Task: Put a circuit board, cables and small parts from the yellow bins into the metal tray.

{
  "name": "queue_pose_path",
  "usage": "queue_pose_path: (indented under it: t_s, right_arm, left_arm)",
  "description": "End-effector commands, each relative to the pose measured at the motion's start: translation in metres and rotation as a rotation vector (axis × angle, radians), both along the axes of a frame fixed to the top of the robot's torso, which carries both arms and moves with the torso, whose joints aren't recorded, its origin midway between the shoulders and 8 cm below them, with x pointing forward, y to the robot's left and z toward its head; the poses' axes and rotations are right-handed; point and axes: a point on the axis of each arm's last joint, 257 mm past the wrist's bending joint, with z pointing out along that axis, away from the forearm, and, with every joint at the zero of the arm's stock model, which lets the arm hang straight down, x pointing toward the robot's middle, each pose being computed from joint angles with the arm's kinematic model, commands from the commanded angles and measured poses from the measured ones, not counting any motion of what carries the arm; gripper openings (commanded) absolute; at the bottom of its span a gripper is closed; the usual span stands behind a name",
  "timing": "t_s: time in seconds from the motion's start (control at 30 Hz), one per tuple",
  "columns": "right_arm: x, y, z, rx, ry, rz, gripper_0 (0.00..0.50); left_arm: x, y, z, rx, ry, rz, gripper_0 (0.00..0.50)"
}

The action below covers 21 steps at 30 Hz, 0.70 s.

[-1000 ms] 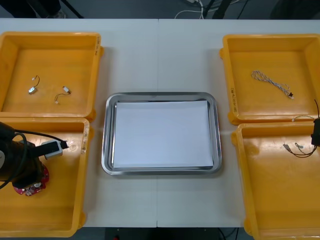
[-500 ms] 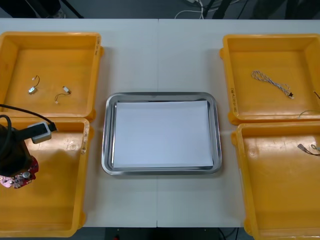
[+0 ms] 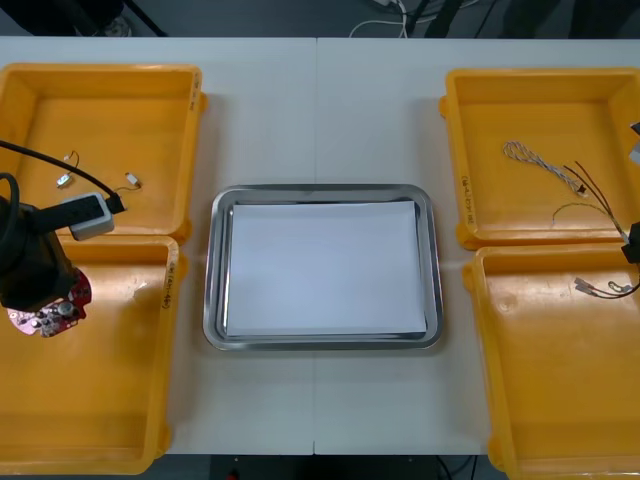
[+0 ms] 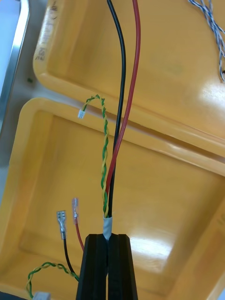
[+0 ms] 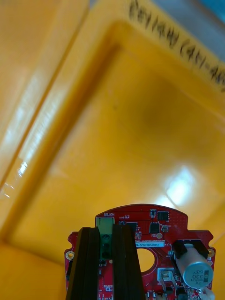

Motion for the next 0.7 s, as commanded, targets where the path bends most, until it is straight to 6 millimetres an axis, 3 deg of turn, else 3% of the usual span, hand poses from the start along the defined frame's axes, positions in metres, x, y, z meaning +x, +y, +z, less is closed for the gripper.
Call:
queue_pose_path:
  t_s: [0.03, 0.47, 0.7]
  right_arm:
    - [0.005, 0.012, 0.014, -0.115, -0.022, 0.141, 0.0]
    - [0.004, 0.052, 0.003, -0.213, 0.024, 0.347, 0.0]
    - [0.006, 0.064, 0.004, -0.256, 0.029, 0.407, 0.0]
  left_arm:
    - [0.02, -0.032, 0.039, -0.08, -0.112, 0.013, 0.0]
    - [0.035, -0.104, 0.056, -0.206, -0.141, 0.027, 0.0]
    - [0.047, -0.137, 0.068, -0.23, -0.183, 0.015, 0.0]
